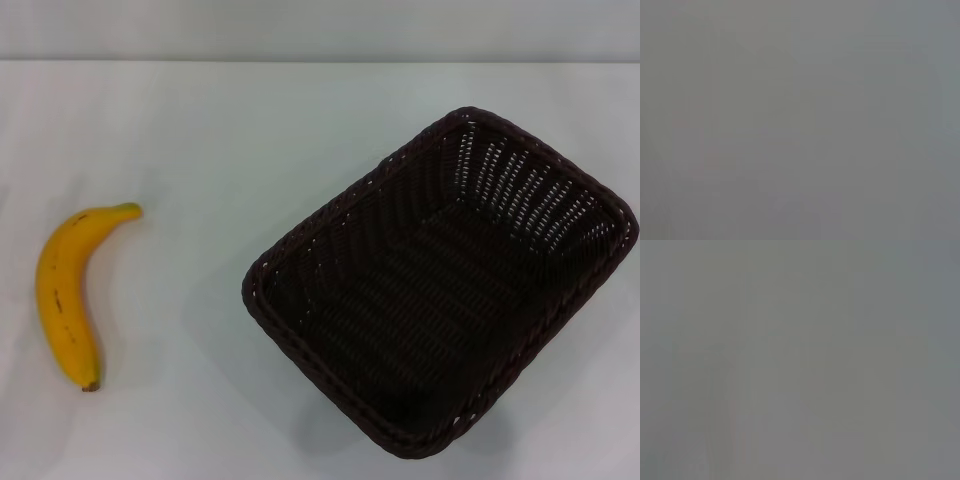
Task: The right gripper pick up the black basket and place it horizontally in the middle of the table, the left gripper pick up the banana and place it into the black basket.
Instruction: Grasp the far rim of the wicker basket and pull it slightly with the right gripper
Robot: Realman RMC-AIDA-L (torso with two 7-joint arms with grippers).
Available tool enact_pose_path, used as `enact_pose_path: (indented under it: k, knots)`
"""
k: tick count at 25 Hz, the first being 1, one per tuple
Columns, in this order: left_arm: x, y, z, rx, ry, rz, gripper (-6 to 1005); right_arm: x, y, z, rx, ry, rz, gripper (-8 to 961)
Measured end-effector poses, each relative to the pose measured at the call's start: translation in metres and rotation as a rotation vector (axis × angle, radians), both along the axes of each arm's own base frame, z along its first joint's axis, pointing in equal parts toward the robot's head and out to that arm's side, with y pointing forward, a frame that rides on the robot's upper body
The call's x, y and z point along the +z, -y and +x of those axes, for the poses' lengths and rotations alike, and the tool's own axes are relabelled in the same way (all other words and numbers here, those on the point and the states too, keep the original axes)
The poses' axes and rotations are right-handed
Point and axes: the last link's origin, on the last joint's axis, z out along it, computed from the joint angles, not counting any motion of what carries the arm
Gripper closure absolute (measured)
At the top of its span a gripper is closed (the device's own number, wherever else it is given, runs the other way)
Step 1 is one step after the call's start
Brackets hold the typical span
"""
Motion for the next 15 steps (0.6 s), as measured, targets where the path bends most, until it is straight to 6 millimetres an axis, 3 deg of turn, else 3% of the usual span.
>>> enact_pose_path:
  k: [3,4,5,9,15]
  knots:
    - [0.001,0.000,-0.003,0.017,0.007,0.004,119,0.006,-0.021,-0.031,-0.033,0.055,-0.161,119]
    - [0.001,0.000,-0.005,0.027,0.010,0.001,119,0.006,-0.021,-0.031,-0.033,0.055,-0.161,120]
    - [0.001,0.000,-0.006,0.037,0.013,-0.003,119,0.003,-0.040,-0.066,-0.064,0.155,-0.314,121]
    - [0.002,-0.002,-0.009,0.058,0.015,-0.010,119,-0.011,-0.064,-0.115,-0.149,0.292,-0.496,124]
    - [0.005,-0.004,-0.006,0.032,-0.007,-0.005,119,-0.035,-0.089,-0.165,-0.313,0.412,-0.740,128]
